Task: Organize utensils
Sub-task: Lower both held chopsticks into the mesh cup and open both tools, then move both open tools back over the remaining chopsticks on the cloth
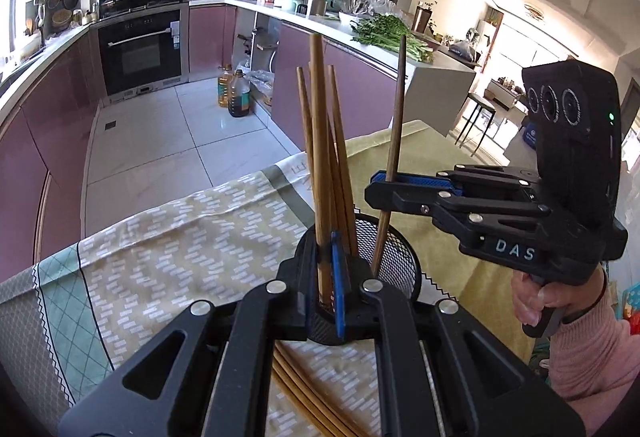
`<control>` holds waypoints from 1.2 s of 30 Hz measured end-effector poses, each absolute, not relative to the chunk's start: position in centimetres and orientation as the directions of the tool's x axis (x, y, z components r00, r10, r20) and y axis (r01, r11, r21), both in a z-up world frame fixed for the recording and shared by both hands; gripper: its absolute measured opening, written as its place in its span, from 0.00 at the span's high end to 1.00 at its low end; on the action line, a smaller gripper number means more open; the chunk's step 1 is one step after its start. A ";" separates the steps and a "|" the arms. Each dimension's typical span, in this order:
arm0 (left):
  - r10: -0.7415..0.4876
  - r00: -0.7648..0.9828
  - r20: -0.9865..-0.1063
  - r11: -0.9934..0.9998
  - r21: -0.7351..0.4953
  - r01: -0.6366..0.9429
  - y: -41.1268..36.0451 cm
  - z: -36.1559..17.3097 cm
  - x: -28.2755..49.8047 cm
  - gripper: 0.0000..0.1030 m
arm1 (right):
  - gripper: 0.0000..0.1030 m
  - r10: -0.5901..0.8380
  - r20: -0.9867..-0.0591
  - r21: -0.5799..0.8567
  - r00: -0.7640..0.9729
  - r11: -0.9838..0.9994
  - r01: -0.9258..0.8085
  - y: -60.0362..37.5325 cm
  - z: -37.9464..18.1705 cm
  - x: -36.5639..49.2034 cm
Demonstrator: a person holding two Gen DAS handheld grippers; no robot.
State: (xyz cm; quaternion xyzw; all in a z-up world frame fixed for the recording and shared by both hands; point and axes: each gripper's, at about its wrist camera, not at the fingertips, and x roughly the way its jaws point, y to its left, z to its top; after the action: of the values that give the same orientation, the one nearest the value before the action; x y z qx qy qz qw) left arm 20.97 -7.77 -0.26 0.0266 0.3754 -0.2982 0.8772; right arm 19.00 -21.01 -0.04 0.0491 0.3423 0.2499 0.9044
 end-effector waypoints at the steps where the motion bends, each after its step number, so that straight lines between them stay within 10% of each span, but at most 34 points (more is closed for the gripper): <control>1: -0.502 0.539 -0.676 0.823 -0.180 0.539 -7.8 -0.4 21.2 0.92 | 0.92 0.482 -0.596 0.256 0.642 0.872 -0.417 -20.9 -0.1 19.1; 13: -0.457 0.638 -0.620 0.869 -0.156 0.470 -5.8 0.0 19.2 0.78 | 0.88 0.471 -0.589 0.251 0.657 0.879 -0.405 -20.8 -0.9 18.3; 24: -0.419 0.722 -0.550 0.884 -0.068 0.462 -2.2 0.3 12.2 0.56 | 0.61 0.599 -0.482 0.243 0.640 0.793 -0.559 -19.9 0.8 11.4; 36: -0.355 0.635 -0.686 0.914 -0.112 0.389 -0.3 -7.1 10.3 0.55 | 0.61 0.598 -0.658 0.294 0.457 0.763 -0.575 -14.7 -7.3 9.6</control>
State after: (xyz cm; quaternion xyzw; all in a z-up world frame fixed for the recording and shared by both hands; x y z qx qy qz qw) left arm 10.26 -0.28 -7.07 0.0231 0.3742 -0.2058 0.9039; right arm 9.61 -14.73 -7.29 0.0144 0.3916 0.3438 0.8533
